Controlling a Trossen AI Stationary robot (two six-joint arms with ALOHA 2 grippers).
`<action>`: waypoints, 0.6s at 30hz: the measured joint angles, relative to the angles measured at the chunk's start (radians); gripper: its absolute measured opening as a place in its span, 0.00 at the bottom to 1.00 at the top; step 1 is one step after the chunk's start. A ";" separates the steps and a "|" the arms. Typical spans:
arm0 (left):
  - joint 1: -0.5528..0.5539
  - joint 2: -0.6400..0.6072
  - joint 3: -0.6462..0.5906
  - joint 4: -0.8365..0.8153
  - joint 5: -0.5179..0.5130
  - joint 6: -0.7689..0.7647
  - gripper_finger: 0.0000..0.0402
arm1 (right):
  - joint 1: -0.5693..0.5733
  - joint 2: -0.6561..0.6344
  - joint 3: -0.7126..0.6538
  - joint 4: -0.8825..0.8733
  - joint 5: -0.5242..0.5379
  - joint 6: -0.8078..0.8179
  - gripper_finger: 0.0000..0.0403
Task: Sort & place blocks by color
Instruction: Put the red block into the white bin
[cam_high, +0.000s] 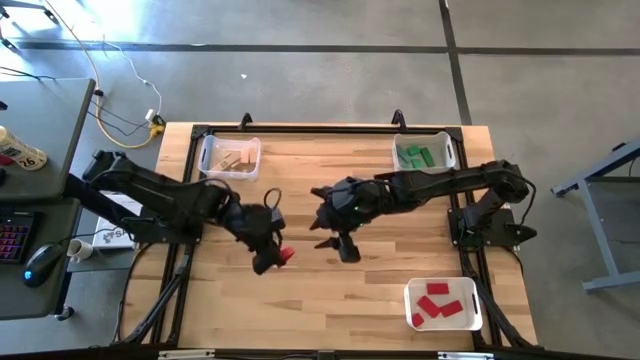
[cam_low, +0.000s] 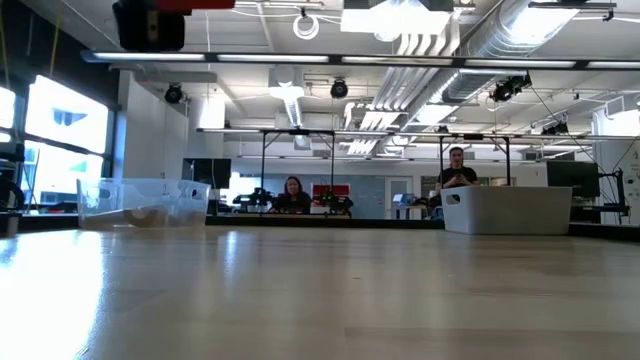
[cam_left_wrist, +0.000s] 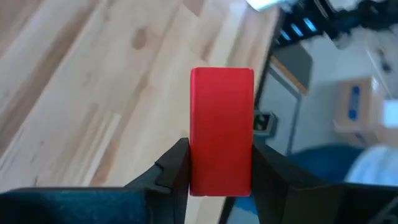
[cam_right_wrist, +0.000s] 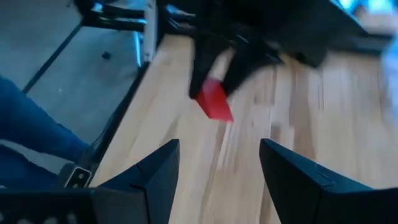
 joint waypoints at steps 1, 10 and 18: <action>0.018 -0.009 -0.001 0.002 0.033 0.023 0.26 | 0.004 0.000 0.000 0.018 -0.007 -0.027 0.52; 0.144 -0.021 -0.001 0.204 0.348 0.156 0.26 | 0.016 0.000 0.000 0.166 -0.013 -0.158 0.52; 0.218 -0.021 -0.001 0.378 0.514 0.173 0.26 | 0.016 0.000 0.000 0.219 -0.068 -0.158 0.52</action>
